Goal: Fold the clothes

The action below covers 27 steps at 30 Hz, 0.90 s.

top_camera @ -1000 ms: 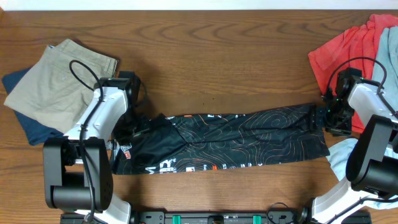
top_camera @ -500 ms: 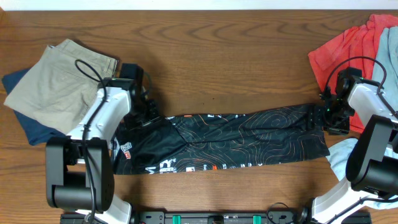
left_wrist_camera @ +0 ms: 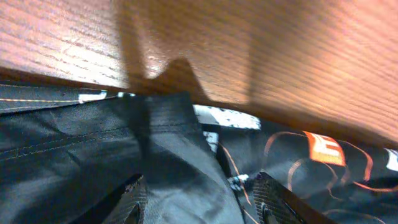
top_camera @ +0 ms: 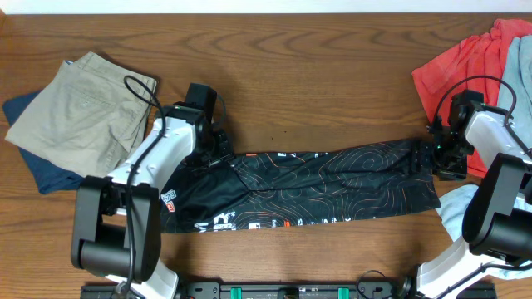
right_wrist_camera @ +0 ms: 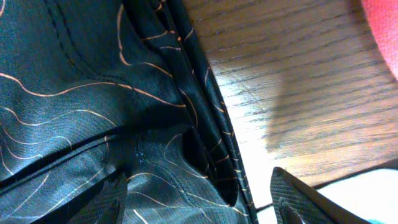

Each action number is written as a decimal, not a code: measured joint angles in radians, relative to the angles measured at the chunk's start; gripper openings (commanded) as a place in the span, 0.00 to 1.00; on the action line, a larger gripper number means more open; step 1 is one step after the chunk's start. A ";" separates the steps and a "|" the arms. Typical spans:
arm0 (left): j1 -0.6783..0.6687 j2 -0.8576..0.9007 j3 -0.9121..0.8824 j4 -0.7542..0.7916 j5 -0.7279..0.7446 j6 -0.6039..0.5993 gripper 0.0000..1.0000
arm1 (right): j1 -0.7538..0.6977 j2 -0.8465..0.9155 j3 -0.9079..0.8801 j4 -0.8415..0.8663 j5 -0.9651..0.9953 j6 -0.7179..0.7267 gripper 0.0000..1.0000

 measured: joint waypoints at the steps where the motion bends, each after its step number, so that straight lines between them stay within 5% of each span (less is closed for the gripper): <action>1: 0.000 0.008 0.000 0.000 -0.003 -0.002 0.54 | 0.000 0.000 0.000 0.000 0.000 0.000 0.72; 12: 0.000 0.029 0.000 0.000 -0.011 -0.026 0.06 | 0.000 0.000 0.000 0.000 -0.001 0.000 0.71; 27: -0.005 0.029 0.000 -0.122 0.063 -0.024 0.06 | 0.000 0.000 0.000 0.000 -0.002 0.000 0.71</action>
